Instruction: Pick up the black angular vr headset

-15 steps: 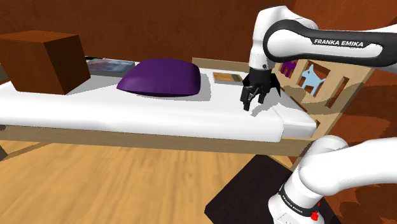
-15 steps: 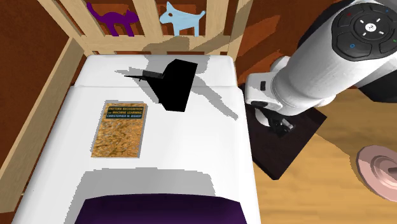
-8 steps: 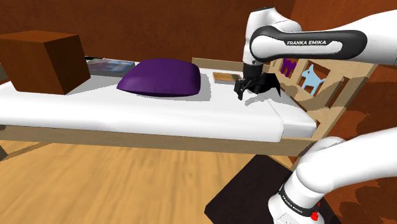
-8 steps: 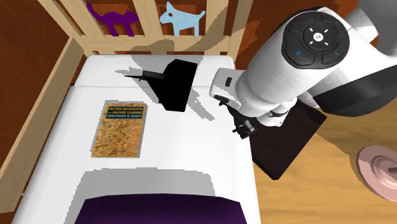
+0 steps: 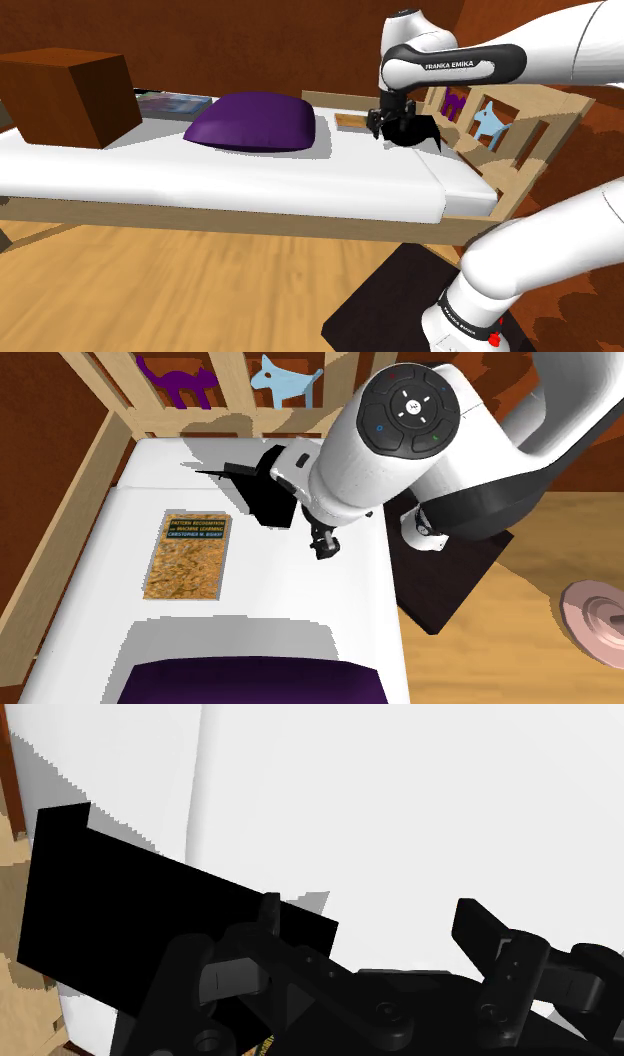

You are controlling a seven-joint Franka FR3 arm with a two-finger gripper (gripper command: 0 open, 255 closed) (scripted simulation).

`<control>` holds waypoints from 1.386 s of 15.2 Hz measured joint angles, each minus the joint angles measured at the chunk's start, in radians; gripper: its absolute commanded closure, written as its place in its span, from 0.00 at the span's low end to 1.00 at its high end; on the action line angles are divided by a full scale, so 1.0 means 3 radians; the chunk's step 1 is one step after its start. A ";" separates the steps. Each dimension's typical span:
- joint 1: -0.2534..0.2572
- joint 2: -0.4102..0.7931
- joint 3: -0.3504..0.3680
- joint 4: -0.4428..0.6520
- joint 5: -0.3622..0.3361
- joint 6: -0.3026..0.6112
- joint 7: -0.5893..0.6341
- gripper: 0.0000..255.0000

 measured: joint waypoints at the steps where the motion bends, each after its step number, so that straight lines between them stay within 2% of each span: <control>1: -0.0045 0.0074 -0.0013 0.0064 -0.0060 0.0043 0.0049 0.00; 13: -0.0475 0.0819 -0.0139 0.0943 -0.0722 0.0291 0.0688 0.00; 21: -0.0520 0.0895 -0.0171 0.0761 -0.0833 0.0553 0.0871 0.00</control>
